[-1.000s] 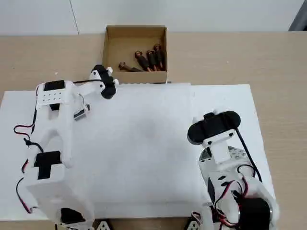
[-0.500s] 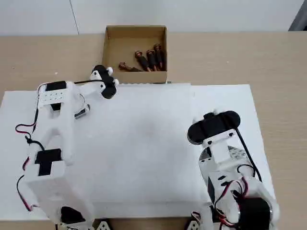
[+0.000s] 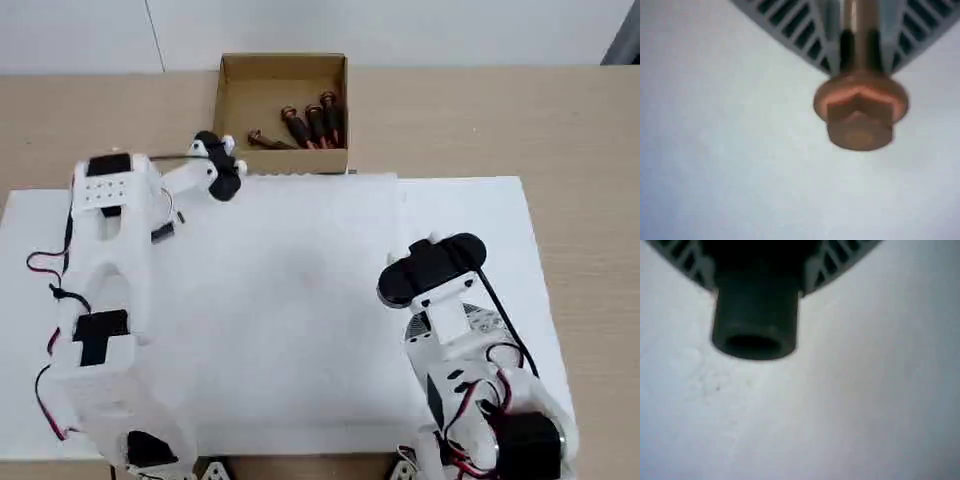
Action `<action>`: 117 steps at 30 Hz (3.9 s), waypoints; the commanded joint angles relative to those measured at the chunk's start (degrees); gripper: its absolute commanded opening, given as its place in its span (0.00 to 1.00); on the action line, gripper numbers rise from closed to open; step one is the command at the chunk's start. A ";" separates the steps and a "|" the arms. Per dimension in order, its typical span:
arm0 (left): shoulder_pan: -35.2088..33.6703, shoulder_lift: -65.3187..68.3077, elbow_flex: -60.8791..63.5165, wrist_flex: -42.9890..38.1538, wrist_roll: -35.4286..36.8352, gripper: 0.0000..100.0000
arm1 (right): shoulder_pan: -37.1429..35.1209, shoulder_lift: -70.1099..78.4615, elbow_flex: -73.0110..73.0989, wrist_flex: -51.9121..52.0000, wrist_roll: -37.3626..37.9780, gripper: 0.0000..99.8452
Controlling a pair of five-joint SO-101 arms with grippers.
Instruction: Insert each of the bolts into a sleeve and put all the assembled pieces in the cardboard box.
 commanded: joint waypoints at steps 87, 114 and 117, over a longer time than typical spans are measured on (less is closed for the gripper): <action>29.36 -123.43 89.71 -41.23 103.47 0.01 | -29.23 -22.90 48.62 -55.52 -12.57 0.00; 33.58 -123.34 89.71 -44.22 102.42 0.01 | -32.13 -22.90 48.62 -55.60 -6.86 0.00; 33.58 -123.34 89.71 -44.13 102.42 0.01 | -31.25 -22.90 48.26 -55.78 -6.86 0.00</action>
